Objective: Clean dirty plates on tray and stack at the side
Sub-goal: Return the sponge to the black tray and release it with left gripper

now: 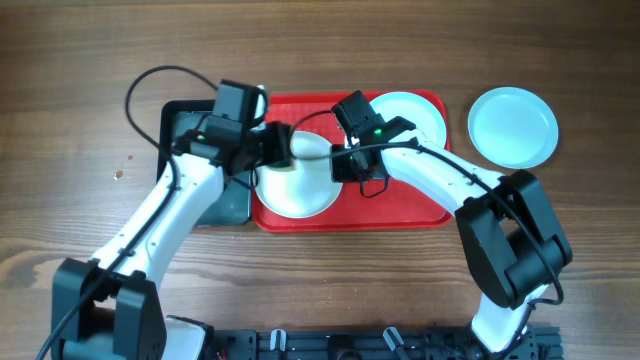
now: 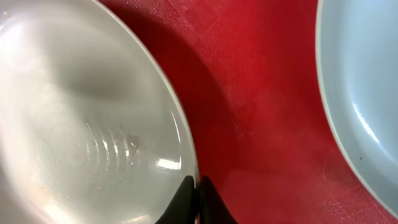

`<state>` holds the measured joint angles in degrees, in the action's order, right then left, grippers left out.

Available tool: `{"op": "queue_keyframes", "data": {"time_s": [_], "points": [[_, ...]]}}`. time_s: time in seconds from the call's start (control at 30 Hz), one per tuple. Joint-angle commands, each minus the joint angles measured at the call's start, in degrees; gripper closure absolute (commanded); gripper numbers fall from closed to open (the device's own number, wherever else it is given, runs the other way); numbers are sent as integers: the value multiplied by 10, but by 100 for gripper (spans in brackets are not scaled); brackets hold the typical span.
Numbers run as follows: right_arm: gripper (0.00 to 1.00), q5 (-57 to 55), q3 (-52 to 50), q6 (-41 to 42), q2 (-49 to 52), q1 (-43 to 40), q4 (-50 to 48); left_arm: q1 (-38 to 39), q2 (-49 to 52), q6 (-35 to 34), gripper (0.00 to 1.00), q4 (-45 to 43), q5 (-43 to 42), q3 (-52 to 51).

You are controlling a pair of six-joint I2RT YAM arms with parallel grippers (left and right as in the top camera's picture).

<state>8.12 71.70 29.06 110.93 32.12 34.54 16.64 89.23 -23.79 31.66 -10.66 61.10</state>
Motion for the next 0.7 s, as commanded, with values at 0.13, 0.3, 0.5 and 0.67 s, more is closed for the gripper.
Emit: {"op": "queue_keyframes", "data": {"time_s": [0.13, 0.3, 0.5, 0.67], "points": [[95, 3, -2, -8, -6, 1, 0, -141, -4, 64, 96, 84, 106, 5], [95, 3, -2, -8, -6, 1, 0, -176, -2, 163, 96, 84, 104, -7], [94, 3, -2, -8, -6, 1, 0, -176, -2, 174, 96, 25, 108, -63], [94, 3, -2, -8, -6, 1, 0, -176, -2, 174, 96, -28, 108, -107]]}}
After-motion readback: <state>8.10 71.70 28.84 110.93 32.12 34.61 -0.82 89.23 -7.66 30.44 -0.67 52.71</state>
